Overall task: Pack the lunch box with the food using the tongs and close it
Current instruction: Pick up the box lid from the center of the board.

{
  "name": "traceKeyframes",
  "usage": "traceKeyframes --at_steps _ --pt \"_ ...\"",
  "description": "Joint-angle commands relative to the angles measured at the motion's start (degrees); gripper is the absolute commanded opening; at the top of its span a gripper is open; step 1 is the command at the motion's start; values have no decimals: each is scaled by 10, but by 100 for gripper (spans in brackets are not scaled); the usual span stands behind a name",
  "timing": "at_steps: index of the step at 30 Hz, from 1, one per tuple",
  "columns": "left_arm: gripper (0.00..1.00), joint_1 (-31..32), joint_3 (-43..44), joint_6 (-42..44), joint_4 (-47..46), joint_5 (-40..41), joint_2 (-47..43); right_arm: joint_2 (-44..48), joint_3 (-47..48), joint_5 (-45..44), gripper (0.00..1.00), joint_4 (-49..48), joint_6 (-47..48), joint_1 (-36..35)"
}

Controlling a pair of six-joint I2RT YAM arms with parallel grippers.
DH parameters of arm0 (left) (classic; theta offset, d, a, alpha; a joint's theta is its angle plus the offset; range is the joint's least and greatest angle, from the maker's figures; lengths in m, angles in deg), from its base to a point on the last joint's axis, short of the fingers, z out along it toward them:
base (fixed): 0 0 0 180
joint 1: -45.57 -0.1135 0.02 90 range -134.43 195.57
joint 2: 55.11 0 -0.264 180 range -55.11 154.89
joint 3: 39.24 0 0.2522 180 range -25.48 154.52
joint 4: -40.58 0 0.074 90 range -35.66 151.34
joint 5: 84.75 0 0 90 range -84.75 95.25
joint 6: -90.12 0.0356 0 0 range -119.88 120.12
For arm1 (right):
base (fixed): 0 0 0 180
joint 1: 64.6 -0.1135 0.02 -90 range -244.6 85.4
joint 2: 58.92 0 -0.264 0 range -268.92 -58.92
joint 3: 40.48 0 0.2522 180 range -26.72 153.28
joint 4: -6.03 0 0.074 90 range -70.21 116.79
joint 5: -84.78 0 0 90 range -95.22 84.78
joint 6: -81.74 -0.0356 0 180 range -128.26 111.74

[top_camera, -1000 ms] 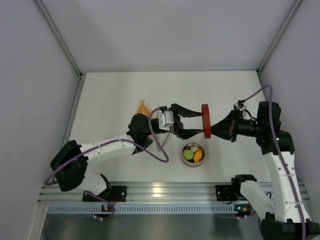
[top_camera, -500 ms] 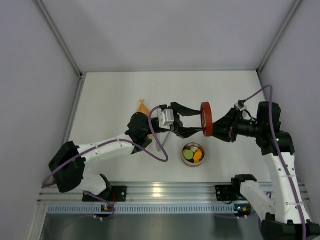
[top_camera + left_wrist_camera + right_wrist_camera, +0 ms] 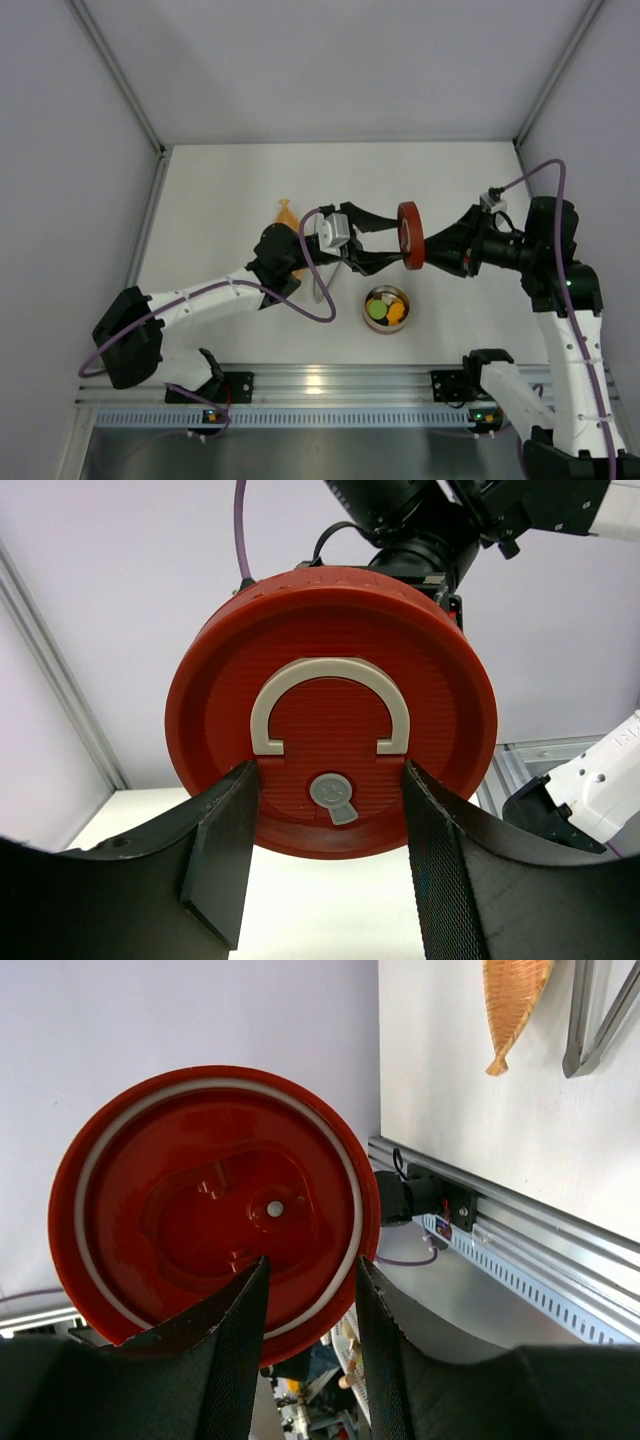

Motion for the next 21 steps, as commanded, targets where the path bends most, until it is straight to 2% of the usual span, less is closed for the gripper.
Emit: traceKeyframes --at_steps 1,7,9,11,12,14,15,17,18,21 --pt "0 1 10 2 -1 13 -28 1 32 -15 39 -14 3 -9" --pt "0 1 47 -12 73 34 -43 -17 59 -60 40 27 92 -2" --pt "0 2 65 -15 118 50 -52 -37 84 -96 41 78 155 3" --pt "0 1 79 -20 150 74 -58 -62 136 -181 41 119 212 7" --pt "0 2 94 -23 182 84 -64 -68 170 -256 41 150 226 8" --pt "0 2 120 -30 230 118 -67 -70 193 -328 41 163 241 8" --pt "0 1 135 -36 292 135 -67 -68 202 -363 41 168 244 8" --pt "0 2 186 -57 357 175 -67 -62 220 -437 42 167 248 9" --pt "0 1 202 -68 426 189 -64 -56 228 -473 42 164 249 8" --pt "0 2 274 -113 558 241 -44 -45 222 -517 43 155 257 8"
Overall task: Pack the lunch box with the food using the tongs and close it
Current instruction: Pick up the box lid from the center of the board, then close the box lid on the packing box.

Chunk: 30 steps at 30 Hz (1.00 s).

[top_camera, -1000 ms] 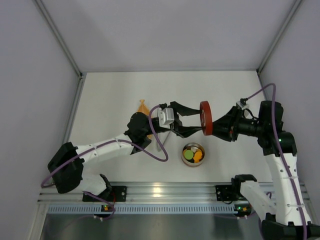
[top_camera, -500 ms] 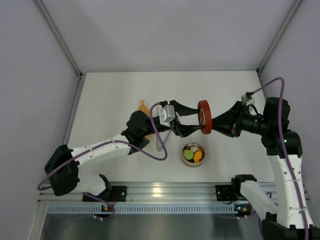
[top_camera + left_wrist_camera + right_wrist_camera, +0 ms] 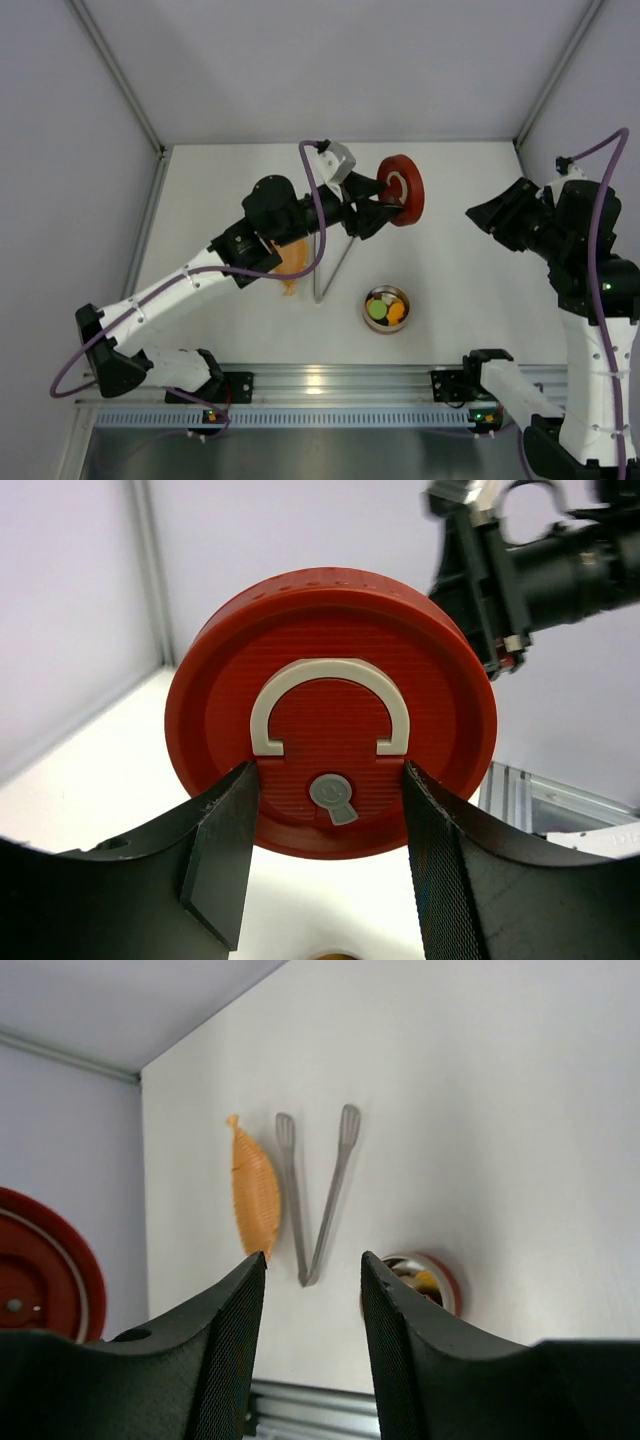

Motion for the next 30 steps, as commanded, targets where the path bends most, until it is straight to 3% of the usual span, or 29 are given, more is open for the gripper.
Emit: traceKeyframes --at_steps 1,7,11,20,30 --pt "0 1 76 -60 252 85 9 17 9 -123 43 15 33 3" --pt "0 4 176 -75 541 129 117 40 -96 -89 42 -51 30 3" --pt "0 11 196 -63 617 162 178 67 -140 -102 42 -67 30 2" --pt "0 60 183 -33 671 210 262 126 -175 -145 41 -35 38 2" --pt "0 110 186 -33 655 217 322 159 -221 -132 40 -37 37 2"
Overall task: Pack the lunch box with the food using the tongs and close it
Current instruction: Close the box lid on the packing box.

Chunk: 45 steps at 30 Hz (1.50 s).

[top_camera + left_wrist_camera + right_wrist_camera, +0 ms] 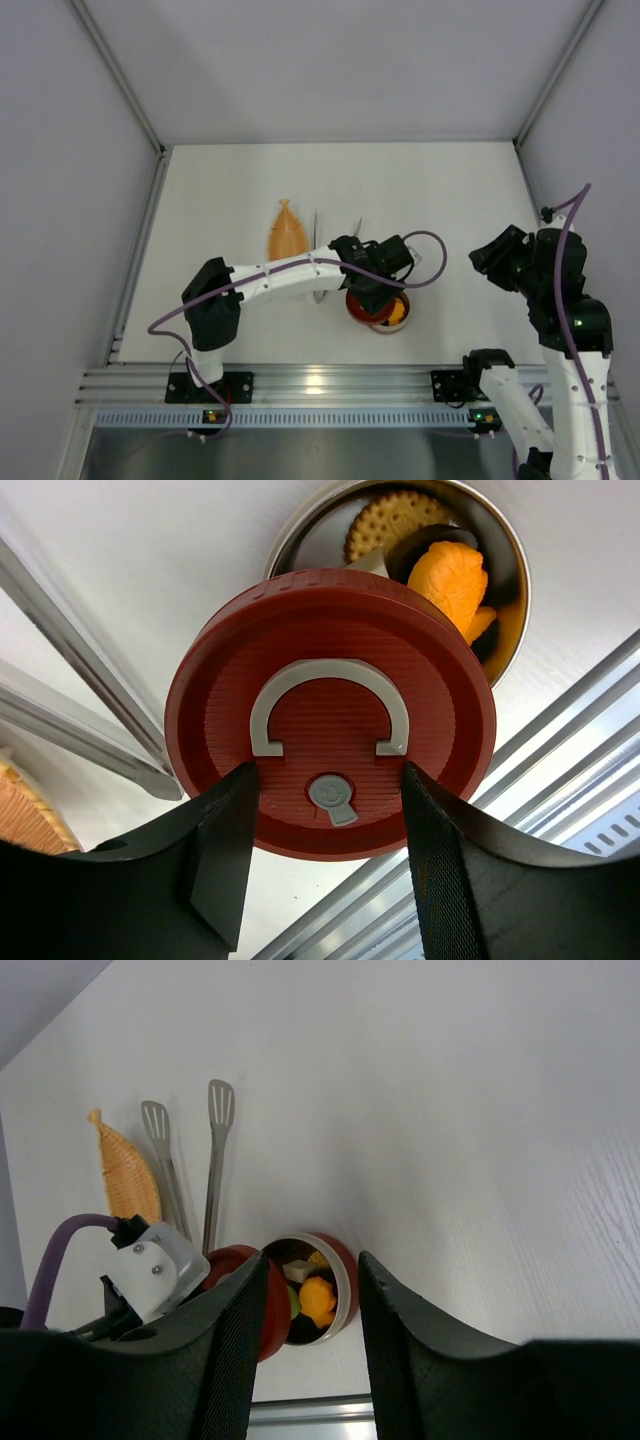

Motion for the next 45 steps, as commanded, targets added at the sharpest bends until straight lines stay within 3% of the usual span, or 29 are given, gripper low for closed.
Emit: traceKeyframes --at_steps 1,22,45 --pt "0 1 9 7 2 19 10 13 -4 -1 40 -19 6 3" --pt "0 10 50 2 -53 11 37 20 -15 0 40 -13 5 2" --pt "0 22 67 1 -36 -23 102 21 -13 -7 40 -7 12 2"
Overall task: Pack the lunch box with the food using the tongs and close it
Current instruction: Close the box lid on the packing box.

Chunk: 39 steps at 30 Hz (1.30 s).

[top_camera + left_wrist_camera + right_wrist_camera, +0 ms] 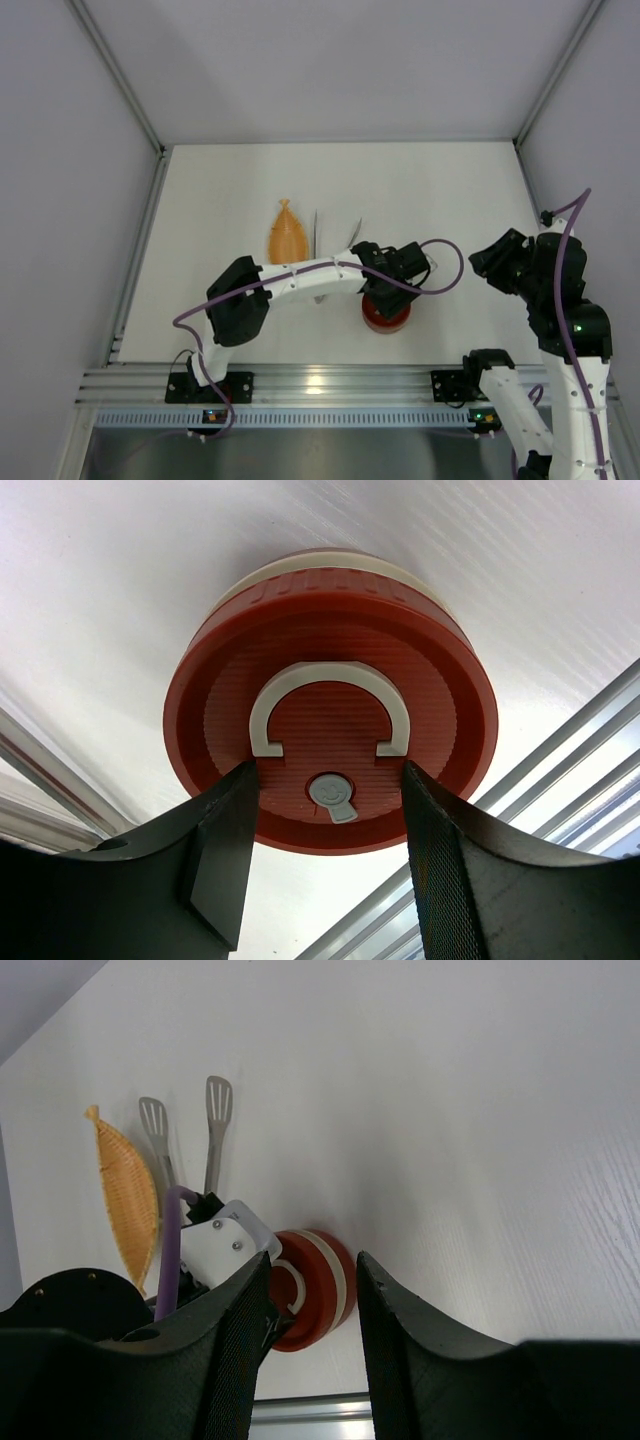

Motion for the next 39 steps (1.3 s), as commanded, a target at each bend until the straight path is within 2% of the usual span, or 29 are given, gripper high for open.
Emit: traceKeyframes --at_steps 1,8,13,31,39 --pt "0 3 16 -2 -5 -7 15 6 2 -10 40 -6 11 2" --pt "0 3 35 -2 -2 13 22 4 3 -12 40 -5 13 2" --pt "5 3 70 -1 24 19 51 5 -3 -12 40 -8 14 2" --pt "27 1 14 -7 27 17 128 9 -25 -12 40 -11 21 2" --pt "35 1 44 -2 61 50 146 8 -28 -2 40 -17 20 3"
